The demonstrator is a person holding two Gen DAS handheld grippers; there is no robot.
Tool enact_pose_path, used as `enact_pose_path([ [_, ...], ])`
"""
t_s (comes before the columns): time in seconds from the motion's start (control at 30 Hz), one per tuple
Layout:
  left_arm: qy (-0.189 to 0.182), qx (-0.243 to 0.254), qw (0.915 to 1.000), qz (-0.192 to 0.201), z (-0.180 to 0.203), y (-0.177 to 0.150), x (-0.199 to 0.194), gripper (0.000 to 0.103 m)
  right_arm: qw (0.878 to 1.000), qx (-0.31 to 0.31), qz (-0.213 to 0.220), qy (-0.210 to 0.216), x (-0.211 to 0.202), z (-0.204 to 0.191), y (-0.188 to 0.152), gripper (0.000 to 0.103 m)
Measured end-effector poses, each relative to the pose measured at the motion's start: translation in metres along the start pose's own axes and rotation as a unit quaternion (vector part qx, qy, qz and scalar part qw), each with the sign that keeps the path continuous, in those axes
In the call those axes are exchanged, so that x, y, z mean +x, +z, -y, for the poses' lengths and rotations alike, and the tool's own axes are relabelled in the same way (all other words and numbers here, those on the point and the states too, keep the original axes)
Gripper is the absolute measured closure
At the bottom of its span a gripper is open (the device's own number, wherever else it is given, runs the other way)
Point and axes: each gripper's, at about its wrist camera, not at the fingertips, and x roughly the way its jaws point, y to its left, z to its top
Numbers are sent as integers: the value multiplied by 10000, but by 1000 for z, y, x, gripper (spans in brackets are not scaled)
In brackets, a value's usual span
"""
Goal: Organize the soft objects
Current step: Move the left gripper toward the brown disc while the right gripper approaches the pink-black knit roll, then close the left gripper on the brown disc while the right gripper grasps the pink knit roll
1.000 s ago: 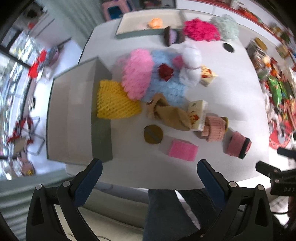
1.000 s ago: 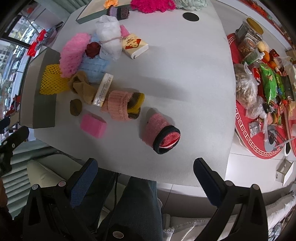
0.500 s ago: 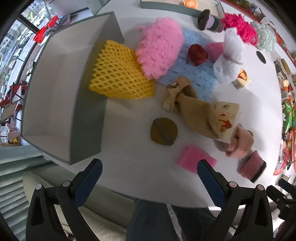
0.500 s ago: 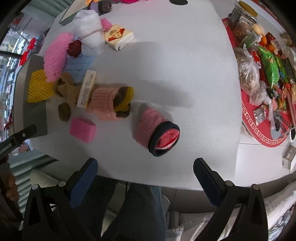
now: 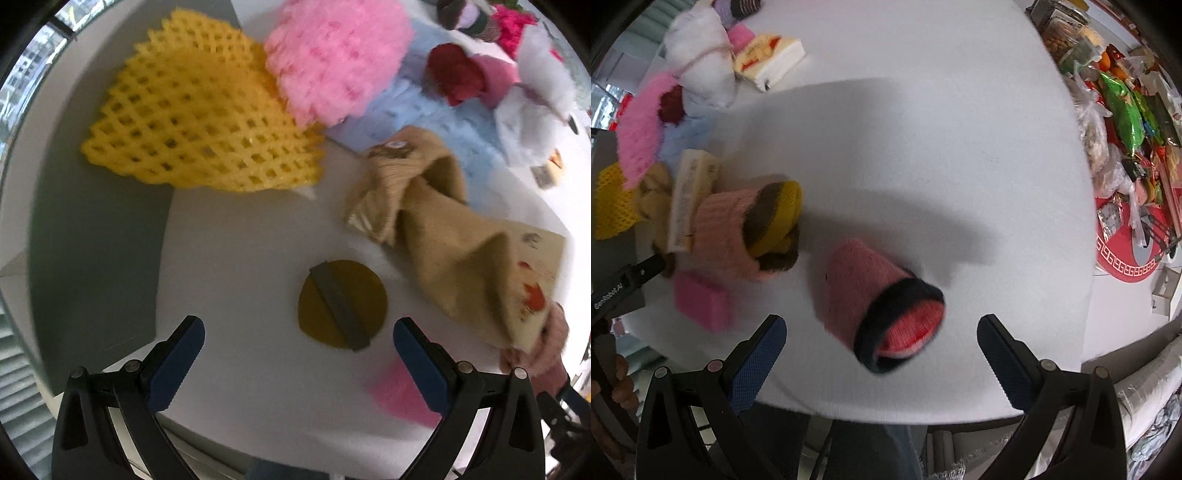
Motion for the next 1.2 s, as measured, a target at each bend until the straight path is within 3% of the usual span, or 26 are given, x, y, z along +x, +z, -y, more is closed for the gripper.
enact_pose_path([
  [0.3, -198, -45, 9997, 157, -6, 14, 15, 0, 10000, -41, -74, -37, 25, -19, 18, 0],
  [0.4, -437, -123, 9988, 200, -1, 20, 17, 0, 9998, -81, -13, -154, 29, -23, 25, 0],
  [0.6, -423, -140, 9981, 425, -1, 22, 20, 0, 9992, -222, 70, -318, 34, -29, 23, 0],
  [1.0, -473, -147, 9979, 427, 1, 17, 15, 0, 9993, -219, -70, -295, 44, -26, 28, 0],
  [1.1, -453, -168, 9985, 272, 0, 12, 14, 0, 9989, -229, -220, -349, 40, -24, 35, 0],
  [1.17, -449, -102, 9988, 165, 2, 13, 15, 3, 9985, -264, -289, -379, 42, -26, 42, 2],
  [1.2, -480, -61, 9987, 145, 3, 12, 14, 10, 9985, -279, -274, -376, 40, -27, 43, 4],
])
